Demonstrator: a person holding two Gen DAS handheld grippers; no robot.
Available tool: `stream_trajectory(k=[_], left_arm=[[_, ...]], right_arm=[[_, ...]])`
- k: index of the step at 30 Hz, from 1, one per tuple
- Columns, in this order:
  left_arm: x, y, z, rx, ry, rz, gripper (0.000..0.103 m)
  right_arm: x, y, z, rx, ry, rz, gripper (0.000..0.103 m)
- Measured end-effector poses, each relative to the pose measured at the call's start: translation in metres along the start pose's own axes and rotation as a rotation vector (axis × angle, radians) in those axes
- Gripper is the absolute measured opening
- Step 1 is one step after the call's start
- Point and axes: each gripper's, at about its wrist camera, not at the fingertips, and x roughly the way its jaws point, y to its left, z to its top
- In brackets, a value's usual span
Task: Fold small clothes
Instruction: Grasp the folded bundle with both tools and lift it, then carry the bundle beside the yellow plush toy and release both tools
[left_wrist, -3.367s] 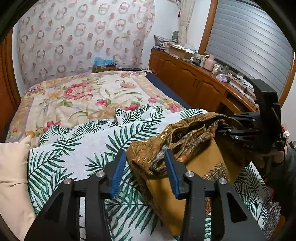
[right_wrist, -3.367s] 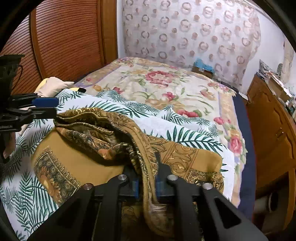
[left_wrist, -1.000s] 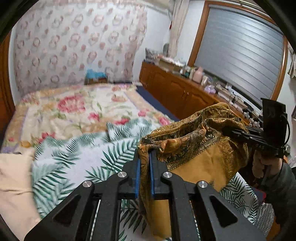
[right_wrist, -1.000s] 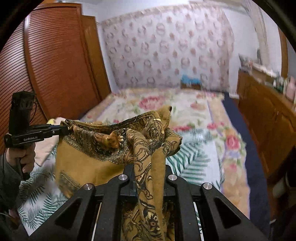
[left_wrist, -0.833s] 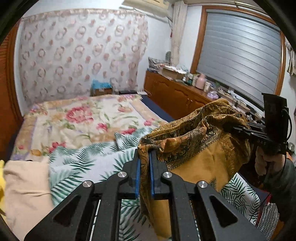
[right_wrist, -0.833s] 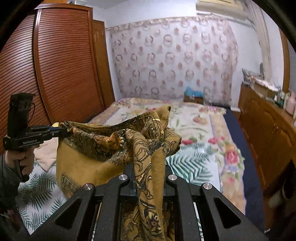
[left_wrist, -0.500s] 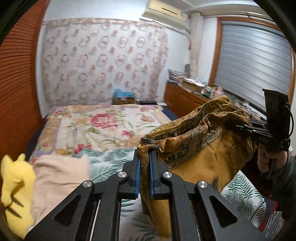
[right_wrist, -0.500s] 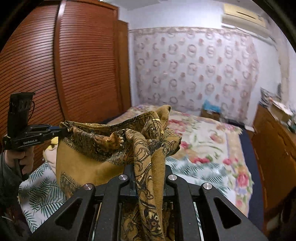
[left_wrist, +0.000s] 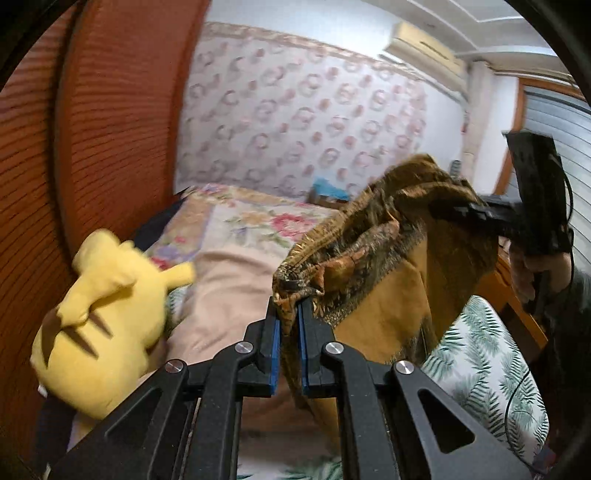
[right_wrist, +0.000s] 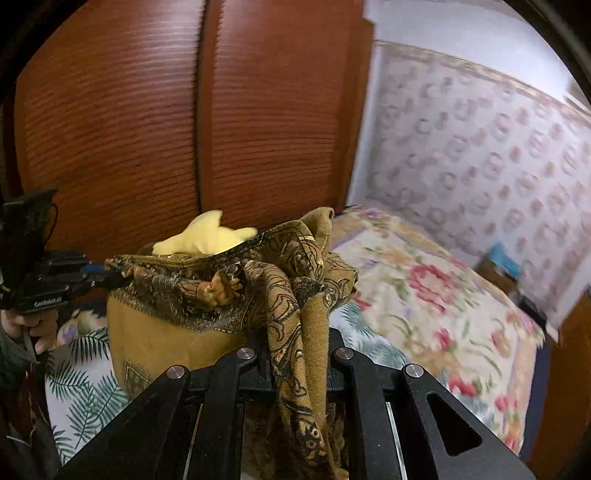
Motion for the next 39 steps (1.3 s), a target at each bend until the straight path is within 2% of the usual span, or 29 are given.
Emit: stream_trajectory(k=[9, 13, 15, 18, 20, 21, 23, 24, 26, 30, 31, 32, 33, 39], left_arm=[[0.003, 0.046, -0.037, -0.073, 0.075, 0.094, 0.009], [0.003, 0.054, -0.052, -0.096, 0.105, 0.12, 0.009], [0.004, 0.057, -0.057, -0.097, 0.115, 0.128, 0.009], [0.003, 0.056, -0.06, -0.1, 0.126, 0.142, 0.009], [0.002, 0.056, -0.059, -0.098, 0.124, 0.149, 0.009], [0.002, 0.055, -0.059, -0.095, 0.122, 0.155, 0.01], [0.001, 0.054, -0.057, -0.088, 0.115, 0.168, 0.017], [0.0, 0.053, -0.056, -0.085, 0.109, 0.171, 0.02], [-0.003, 0.051, -0.053, -0.078, 0.094, 0.167, 0.034], [-0.013, 0.044, -0.047, -0.056, 0.057, 0.16, 0.05], [-0.015, 0.041, -0.045, -0.049, 0.052, 0.155, 0.062], [-0.018, 0.038, -0.043, -0.041, 0.043, 0.148, 0.078], [-0.021, 0.035, -0.042, -0.036, 0.032, 0.142, 0.083], [-0.03, -0.001, -0.034, 0.044, 0.008, 0.118, 0.088]], right_arm=[[0.103, 0.002, 0.053, -0.135, 0.082, 0.1, 0.012], [0.123, 0.016, 0.061, -0.179, 0.093, 0.124, 0.013], [0.136, 0.011, 0.062, -0.164, 0.103, 0.136, 0.014], [0.146, 0.014, 0.064, -0.115, 0.11, 0.108, 0.036], [0.14, 0.015, 0.061, -0.083, 0.105, 0.082, 0.059], [0.137, 0.011, 0.059, -0.067, 0.096, 0.08, 0.064], [0.127, 0.005, 0.053, -0.043, 0.085, 0.058, 0.07], [0.123, 0.003, 0.051, -0.033, 0.08, 0.048, 0.071], [0.115, 0.004, 0.041, -0.015, 0.078, 0.038, 0.073], [0.09, 0.014, 0.018, 0.022, 0.087, 0.011, 0.073], [0.083, 0.019, 0.013, 0.033, 0.084, 0.005, 0.073], [0.072, 0.027, 0.006, 0.047, 0.08, 0.004, 0.073], [0.062, 0.029, -0.001, 0.065, 0.072, 0.003, 0.073], [0.0, 0.042, -0.049, 0.163, 0.035, -0.053, 0.073]])
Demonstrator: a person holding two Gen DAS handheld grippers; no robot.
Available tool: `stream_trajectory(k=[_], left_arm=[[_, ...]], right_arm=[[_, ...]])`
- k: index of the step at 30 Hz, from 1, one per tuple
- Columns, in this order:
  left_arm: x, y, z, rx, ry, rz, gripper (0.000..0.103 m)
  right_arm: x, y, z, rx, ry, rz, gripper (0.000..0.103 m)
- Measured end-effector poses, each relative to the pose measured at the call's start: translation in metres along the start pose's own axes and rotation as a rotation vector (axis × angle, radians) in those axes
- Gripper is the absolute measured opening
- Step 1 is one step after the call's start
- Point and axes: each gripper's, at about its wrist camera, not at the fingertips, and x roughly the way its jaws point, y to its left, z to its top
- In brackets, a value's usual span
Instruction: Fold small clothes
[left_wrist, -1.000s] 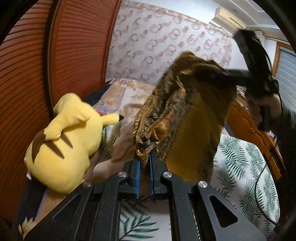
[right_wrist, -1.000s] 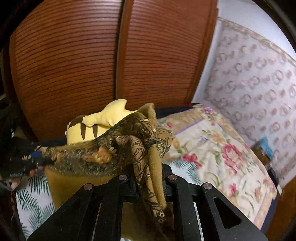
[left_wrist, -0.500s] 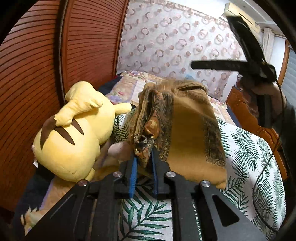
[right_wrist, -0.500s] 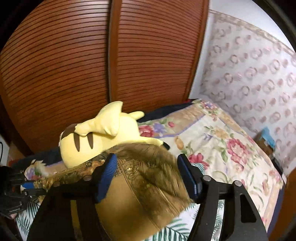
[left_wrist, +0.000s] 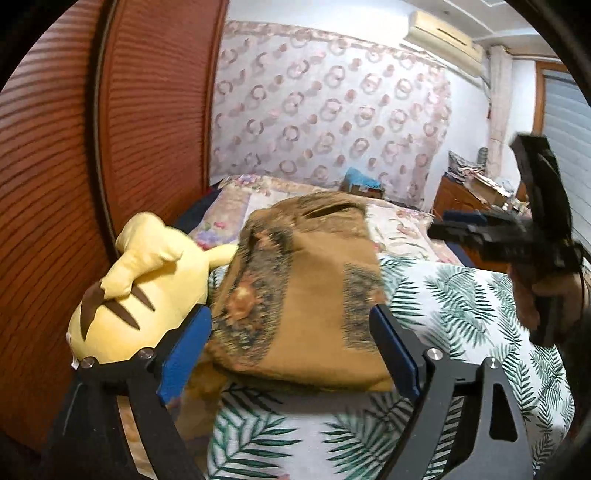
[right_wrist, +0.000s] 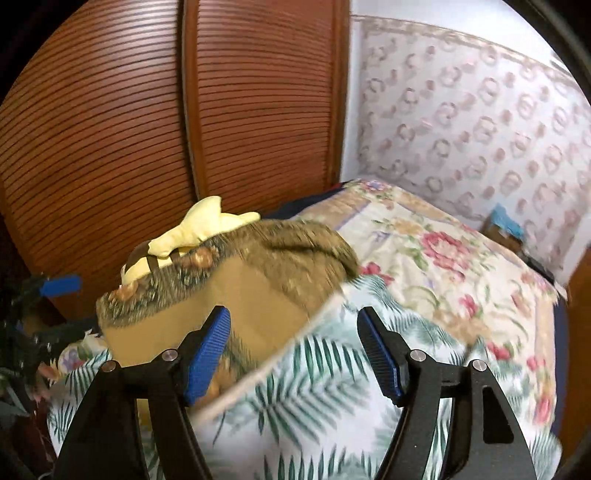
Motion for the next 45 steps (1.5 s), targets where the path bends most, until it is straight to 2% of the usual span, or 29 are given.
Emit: stream_trajectory(k=[7, 10, 14, 21, 27, 36, 45], left_arm=[[-0.016, -0.05, -0.001, 0.075, -0.032, -0.053, 0.088], [-0.024, -0.073, -0.003, 0.104, -0.044, -0.084, 0.088], [-0.033, -0.097, -0.009, 0.135, -0.046, -0.107, 0.088], [-0.048, -0.134, -0.015, 0.176, -0.059, -0.146, 0.088], [-0.064, -0.156, -0.014, 0.186, -0.082, -0.171, 0.088], [-0.08, -0.175, -0.013, 0.214, -0.11, -0.144, 0.088], [-0.084, -0.179, -0.015, 0.218, -0.111, -0.145, 0.088]], right_arm=[[-0.07, 0.007, -0.053, 0.106, -0.047, -0.108, 0.076], [-0.097, 0.013, -0.074, 0.146, -0.066, -0.151, 0.083], [-0.127, 0.026, -0.103, 0.197, -0.09, -0.213, 0.086], [-0.171, 0.048, -0.136, 0.259, -0.144, -0.309, 0.086], [-0.202, 0.068, -0.147, 0.295, -0.2, -0.37, 0.086], [-0.234, 0.097, -0.169, 0.332, -0.283, -0.439, 0.086], [-0.219, 0.114, -0.176, 0.349, -0.296, -0.456, 0.086]])
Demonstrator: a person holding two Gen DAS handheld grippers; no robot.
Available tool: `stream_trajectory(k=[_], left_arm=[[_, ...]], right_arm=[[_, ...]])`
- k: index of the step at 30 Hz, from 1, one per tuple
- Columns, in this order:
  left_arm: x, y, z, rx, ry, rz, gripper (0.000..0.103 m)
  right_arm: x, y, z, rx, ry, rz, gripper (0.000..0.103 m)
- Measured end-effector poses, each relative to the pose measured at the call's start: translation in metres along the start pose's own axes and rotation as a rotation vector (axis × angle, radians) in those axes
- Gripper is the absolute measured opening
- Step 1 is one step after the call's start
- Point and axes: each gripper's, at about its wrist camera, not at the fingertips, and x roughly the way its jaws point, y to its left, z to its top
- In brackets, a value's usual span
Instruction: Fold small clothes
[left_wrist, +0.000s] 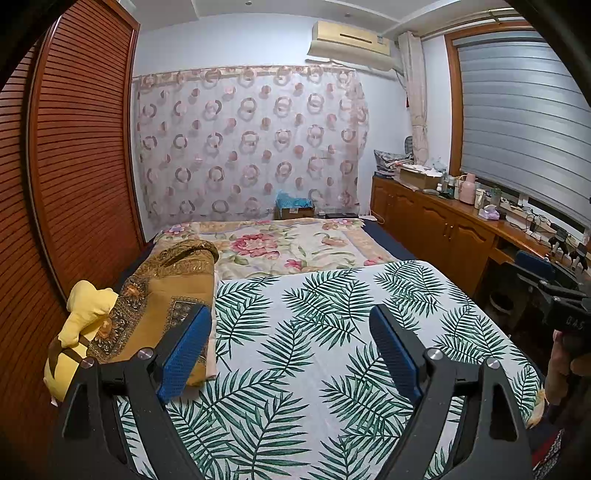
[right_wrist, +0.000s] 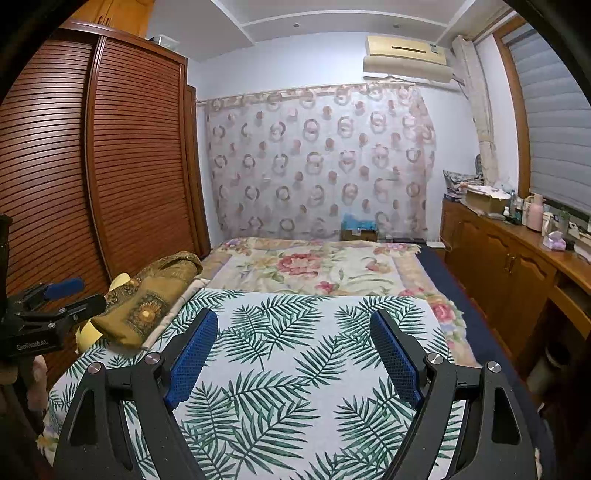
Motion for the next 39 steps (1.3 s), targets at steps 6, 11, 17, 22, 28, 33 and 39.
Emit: stream_trajectory(k=[6, 11, 17, 22, 28, 33, 39], left_arm=[[0.0, 0.0, 0.0, 0.001, 0.0, 0.002, 0.088], [0.0, 0.0, 0.0, -0.001, -0.003, 0.001, 0.088], [-0.001, 0.0, 0.0, 0.001, -0.003, 0.002, 0.088], [-0.004, -0.003, 0.001, 0.001, -0.006, 0.001, 0.088], [-0.005, -0.004, 0.002, 0.001, -0.007, 0.003, 0.088], [-0.005, -0.002, 0.001, 0.0, -0.008, 0.001, 0.088], [-0.007, -0.002, 0.002, 0.0, -0.011, 0.004, 0.088]], right_arm=[[0.0, -0.003, 0.002, -0.001, 0.0, -0.003, 0.086], [-0.001, -0.008, 0.003, -0.001, 0.002, -0.003, 0.086], [-0.001, -0.009, 0.003, -0.001, 0.002, -0.001, 0.086], [-0.001, -0.01, 0.004, -0.002, 0.002, -0.001, 0.086], [-0.003, -0.014, 0.005, 0.0, 0.002, 0.002, 0.086], [-0.005, -0.017, 0.007, 0.0, 0.0, 0.004, 0.086], [-0.005, -0.019, 0.007, 0.0, -0.001, 0.005, 0.086]])
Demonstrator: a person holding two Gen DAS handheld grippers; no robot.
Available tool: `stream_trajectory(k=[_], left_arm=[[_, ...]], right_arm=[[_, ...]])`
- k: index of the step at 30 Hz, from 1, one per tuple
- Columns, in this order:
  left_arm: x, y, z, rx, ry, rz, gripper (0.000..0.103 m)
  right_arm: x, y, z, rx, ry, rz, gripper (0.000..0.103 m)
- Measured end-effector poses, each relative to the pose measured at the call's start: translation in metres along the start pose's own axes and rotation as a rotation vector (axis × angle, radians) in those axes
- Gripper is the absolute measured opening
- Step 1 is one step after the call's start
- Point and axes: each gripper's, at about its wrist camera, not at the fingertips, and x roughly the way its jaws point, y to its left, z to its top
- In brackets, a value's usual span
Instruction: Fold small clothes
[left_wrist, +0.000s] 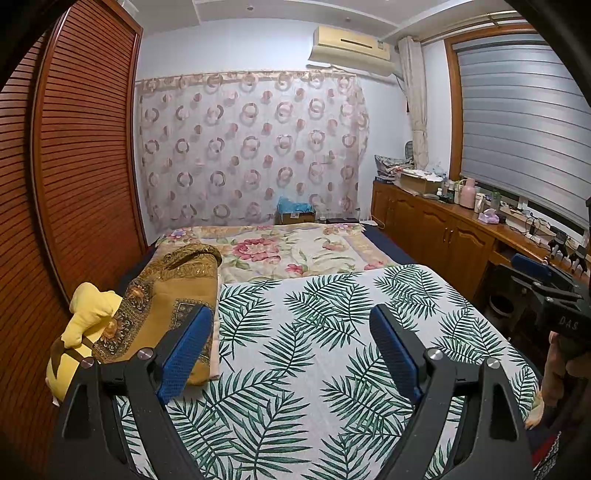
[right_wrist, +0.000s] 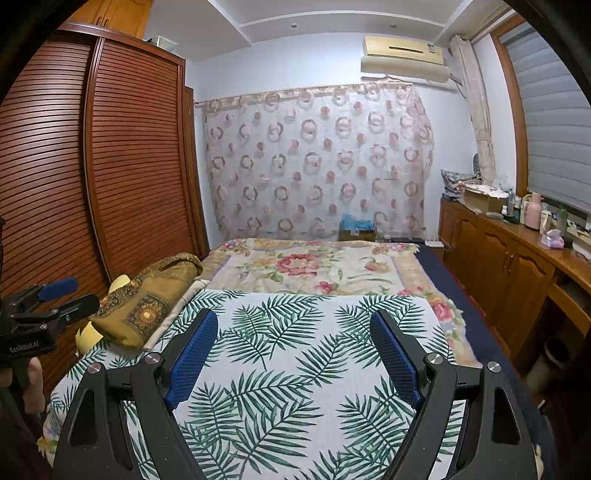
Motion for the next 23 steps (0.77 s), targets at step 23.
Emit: stream_trajectory(k=[23], left_arm=[[-0.0012, -0.0004, -0.0005, 0.0, -0.003, -0.002, 0.088]], right_arm=[[-0.0023, -0.0032, 0.0011, 0.0, 0.005, 0.001, 0.086]])
